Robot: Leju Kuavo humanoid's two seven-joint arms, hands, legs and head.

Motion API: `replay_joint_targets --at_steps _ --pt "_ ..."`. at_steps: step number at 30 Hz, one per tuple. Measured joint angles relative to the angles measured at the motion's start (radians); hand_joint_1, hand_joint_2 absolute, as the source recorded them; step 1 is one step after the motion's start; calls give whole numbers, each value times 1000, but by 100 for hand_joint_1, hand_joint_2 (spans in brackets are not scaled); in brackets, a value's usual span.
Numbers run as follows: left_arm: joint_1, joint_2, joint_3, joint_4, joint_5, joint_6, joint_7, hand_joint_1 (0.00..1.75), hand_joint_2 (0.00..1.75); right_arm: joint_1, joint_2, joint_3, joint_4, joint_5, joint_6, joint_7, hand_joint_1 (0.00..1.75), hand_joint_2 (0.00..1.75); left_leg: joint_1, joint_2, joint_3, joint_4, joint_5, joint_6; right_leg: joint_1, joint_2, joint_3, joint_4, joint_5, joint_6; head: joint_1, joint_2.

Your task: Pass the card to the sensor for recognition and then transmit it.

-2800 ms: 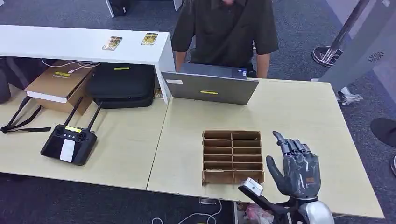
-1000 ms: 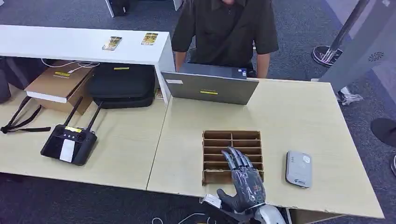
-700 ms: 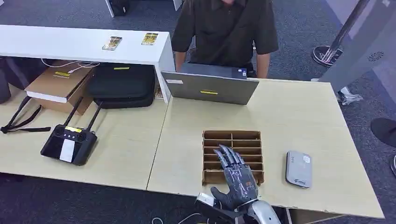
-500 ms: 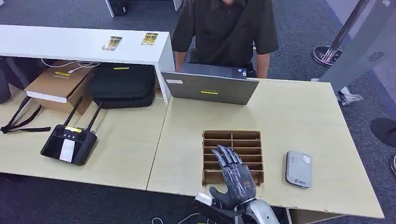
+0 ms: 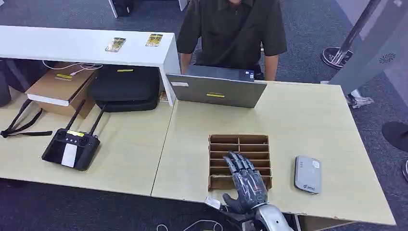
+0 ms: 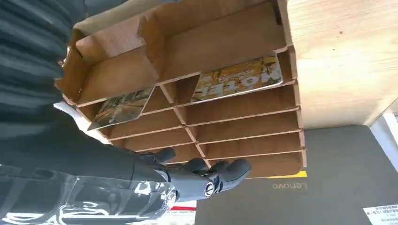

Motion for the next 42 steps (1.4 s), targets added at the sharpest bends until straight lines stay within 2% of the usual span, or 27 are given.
replay_joint_targets --at_steps 16,17,18,19,21,22,24,25,28,42 --pt "7 4 0 0 -21 6 -2 0 0 6 -13 -10 0 -3 -21 2 2 175 0 0 0 0 0 0 0 0 0 0 0 0 0 0" --pt "7 5 0 0 -21 6 -2 0 0 6 -14 -10 0 -3 -21 2 19 175 0 0 0 0 0 0 0 0 0 0 0 0 0 0" --pt "7 5 0 0 -21 6 -2 0 0 6 -14 -11 0 -3 -21 2 19 175 0 0 0 0 0 0 0 0 0 0 0 0 0 0" --pt "7 5 0 0 -21 6 -2 0 0 7 -14 -11 0 -3 -21 2 73 175 0 0 0 0 0 0 0 0 0 0 0 0 0 0" --pt "8 6 0 0 -21 5 -2 0 0 7 -14 -11 0 -3 -21 2 80 175 0 0 0 0 0 0 0 0 0 0 0 0 0 0" --pt "8 6 0 0 -21 5 -2 0 0 7 -14 -11 0 -3 -21 2 98 175 0 0 0 0 0 0 0 0 0 0 0 0 0 0" --pt "8 6 0 0 -21 5 -2 0 0 7 -15 -11 0 -3 -21 2 93 175 0 0 0 0 0 0 0 0 0 0 0 0 0 0" --pt "8 6 0 0 -21 5 -2 0 0 8 -15 -11 0 -3 -21 2 70 175 0 0 0 0 0 0 0 0 0 0 0 0 0 0" --pt "9 6 0 0 -21 3 -2 0 0 9 -16 -12 0 -3 -21 2 66 175 0 0 0 0 0 0 0 0 0 0 0 0 0 0" --pt "10 10 0 0 -22 0 -2 0 0 19 -21 -18 -18 -4 -32 2 79 175 0 0 0 0 0 0 0 0 0 0 0 0 0 0"
